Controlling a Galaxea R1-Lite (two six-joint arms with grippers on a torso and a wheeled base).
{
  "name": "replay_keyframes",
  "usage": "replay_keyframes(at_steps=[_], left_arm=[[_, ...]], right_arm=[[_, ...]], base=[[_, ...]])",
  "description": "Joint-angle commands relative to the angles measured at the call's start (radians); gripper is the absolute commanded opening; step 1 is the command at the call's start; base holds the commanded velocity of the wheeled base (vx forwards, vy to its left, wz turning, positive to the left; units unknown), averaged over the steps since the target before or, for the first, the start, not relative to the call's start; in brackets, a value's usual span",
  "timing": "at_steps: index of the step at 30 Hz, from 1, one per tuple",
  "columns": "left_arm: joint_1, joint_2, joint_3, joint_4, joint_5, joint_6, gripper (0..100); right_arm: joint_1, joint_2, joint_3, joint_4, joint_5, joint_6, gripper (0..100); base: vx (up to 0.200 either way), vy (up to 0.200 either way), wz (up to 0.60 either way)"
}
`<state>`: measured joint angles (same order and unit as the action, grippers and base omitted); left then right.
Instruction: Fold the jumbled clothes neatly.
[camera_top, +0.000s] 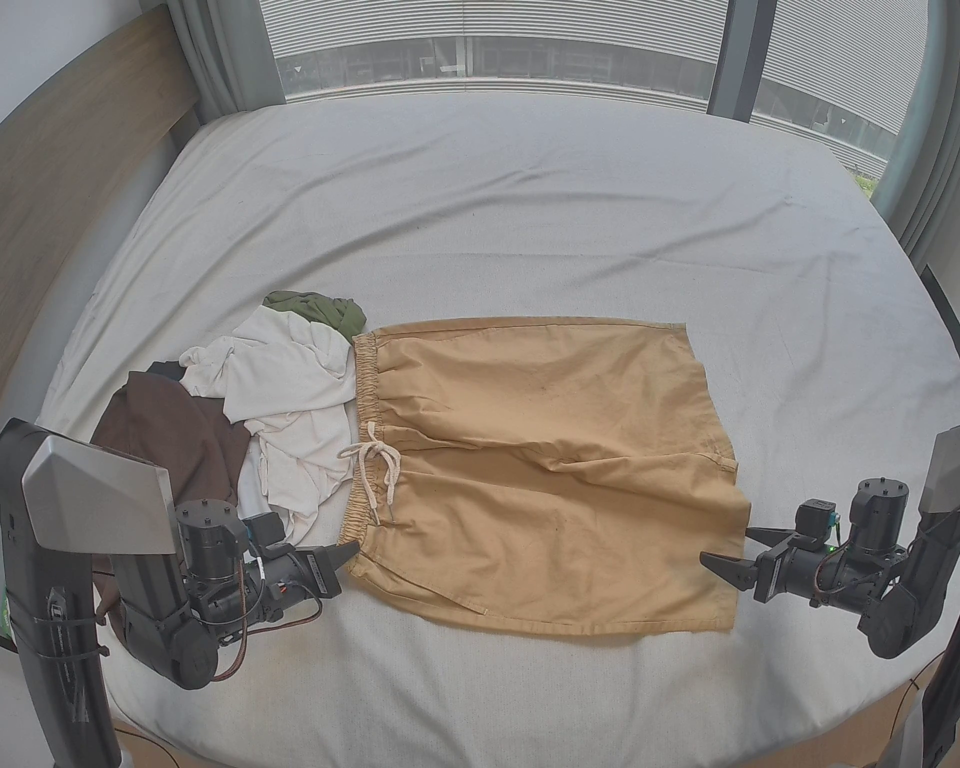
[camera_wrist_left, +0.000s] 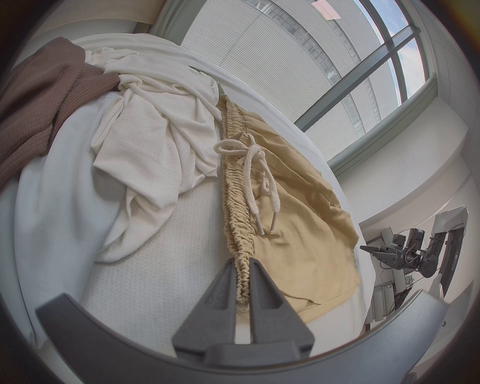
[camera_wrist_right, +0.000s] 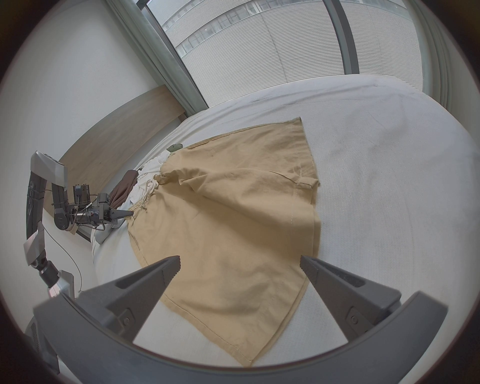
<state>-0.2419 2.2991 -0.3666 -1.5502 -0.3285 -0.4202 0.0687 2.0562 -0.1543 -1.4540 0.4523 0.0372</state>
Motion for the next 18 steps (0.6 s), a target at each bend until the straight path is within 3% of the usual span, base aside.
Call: replay_keyframes(at_steps=[1,13,18], left_arm=[[0.0,0.002,0.0,-0.001,-0.001,0.0,0],[-0.004,0.002,0.0,-0.002,-0.001,0.006,0],[-0.004,0.0,0.0,-0.002,-0.001,0.006,0]], right_arm=[[-0.001,0.001,0.033,0.001,0.0,0.0,100],[-0.007,0.044,0.154,0.007,0.002,-0.051,100],[-0.009,0.045,0.154,0.124,0.002,-0.054,100]], base=[[0.0,0.0,0.0],[0.0,0.0,0.0],[0.0,0.0,0.0]])
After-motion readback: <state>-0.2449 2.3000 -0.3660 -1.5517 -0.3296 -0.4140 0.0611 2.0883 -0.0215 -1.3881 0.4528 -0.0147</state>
